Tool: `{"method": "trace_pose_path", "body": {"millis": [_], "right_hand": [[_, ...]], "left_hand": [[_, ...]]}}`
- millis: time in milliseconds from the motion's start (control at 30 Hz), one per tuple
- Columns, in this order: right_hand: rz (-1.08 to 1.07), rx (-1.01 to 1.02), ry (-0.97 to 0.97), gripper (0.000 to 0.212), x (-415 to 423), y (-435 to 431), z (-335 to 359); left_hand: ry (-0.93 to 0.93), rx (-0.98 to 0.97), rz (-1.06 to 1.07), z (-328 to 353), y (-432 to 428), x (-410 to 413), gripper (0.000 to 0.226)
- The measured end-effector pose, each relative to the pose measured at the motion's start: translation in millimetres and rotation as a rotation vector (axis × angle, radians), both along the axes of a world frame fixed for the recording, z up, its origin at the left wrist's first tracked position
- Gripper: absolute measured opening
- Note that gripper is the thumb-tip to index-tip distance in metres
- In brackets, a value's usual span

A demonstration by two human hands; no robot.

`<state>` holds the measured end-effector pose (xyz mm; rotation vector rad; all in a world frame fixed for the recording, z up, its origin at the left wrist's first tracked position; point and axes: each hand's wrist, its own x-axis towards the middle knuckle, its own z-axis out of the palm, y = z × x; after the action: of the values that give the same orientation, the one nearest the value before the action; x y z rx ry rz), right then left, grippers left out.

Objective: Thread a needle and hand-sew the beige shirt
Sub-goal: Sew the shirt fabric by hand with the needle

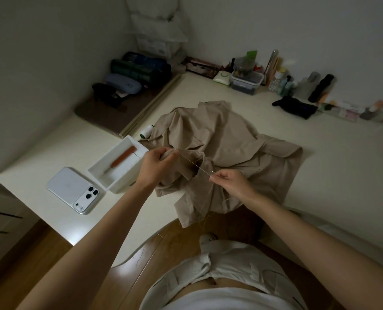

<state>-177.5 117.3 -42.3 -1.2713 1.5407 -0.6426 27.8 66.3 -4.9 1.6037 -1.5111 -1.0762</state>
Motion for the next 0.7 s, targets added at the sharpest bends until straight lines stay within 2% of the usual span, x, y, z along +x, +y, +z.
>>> {"method": "trace_pose_path", "body": {"millis": [333, 500, 700], "right_hand": [[-0.194, -0.029, 0.128, 0.024, -36.2, -30.5, 1.4], [-0.16, 0.002, 0.177, 0.032, -37.1, -36.8, 2.6], [-0.059, -0.144, 0.161, 0.032, -14.8, -31.7, 16.8]], "left_hand": [[-0.014, 0.021, -0.006, 3.2, -4.3, -3.0, 0.016], [-0.022, 0.022, -0.009, 5.5, -5.1, -5.3, 0.018], [-0.016, 0.038, -0.076, 8.5, -2.9, -6.4, 0.017]]}}
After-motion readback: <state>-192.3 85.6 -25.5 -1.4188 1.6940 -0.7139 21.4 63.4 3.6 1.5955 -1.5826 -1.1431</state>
